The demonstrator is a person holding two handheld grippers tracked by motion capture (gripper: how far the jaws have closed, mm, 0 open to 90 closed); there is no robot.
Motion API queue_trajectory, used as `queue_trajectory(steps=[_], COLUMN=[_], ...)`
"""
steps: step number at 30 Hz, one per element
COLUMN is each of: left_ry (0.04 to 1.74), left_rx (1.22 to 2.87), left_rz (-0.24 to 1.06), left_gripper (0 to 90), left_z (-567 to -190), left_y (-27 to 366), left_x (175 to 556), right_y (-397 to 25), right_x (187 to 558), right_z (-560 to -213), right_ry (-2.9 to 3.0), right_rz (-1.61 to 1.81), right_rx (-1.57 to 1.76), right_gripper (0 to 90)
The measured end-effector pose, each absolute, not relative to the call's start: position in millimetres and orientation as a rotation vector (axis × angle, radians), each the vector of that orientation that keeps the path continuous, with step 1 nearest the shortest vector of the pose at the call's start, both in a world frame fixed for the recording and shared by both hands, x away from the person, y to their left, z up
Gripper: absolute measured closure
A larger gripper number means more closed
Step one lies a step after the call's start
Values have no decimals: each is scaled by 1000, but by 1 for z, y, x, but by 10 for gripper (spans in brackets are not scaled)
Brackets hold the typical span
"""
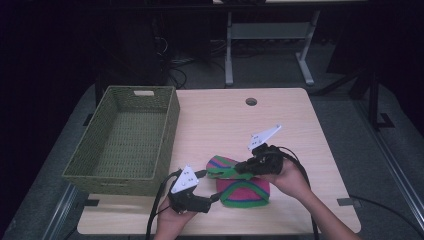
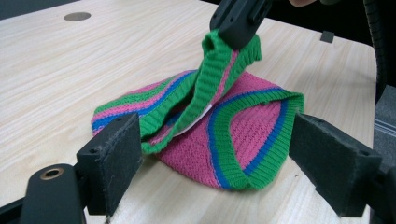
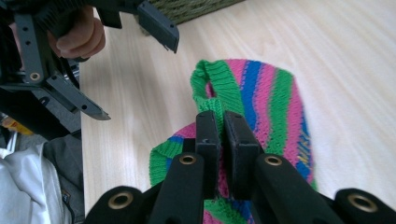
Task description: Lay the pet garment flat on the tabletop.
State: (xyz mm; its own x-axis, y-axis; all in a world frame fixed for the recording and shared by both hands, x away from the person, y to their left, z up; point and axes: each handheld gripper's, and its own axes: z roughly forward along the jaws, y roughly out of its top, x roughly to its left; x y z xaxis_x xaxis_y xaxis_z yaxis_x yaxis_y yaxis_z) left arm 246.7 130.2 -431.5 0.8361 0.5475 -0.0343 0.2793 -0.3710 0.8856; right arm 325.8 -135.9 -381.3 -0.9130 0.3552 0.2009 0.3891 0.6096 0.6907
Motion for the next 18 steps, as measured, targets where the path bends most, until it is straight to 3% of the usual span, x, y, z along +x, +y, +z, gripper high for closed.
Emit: queue_trajectory(steps=[4,18], left_ry=[601,606], left_rx=[1947,1933], left_rz=[380,369], left_gripper=[165,170], left_z=[-432,-438], left_y=[132,122], left_x=[252,270], right_y=[-140,-162], right_x=[329,338], right_z=[-373,-359], right_ry=[-2784,-2777], right_rz=[-1224,-1252], right_rx=[-645,-650], right_gripper=[847,846])
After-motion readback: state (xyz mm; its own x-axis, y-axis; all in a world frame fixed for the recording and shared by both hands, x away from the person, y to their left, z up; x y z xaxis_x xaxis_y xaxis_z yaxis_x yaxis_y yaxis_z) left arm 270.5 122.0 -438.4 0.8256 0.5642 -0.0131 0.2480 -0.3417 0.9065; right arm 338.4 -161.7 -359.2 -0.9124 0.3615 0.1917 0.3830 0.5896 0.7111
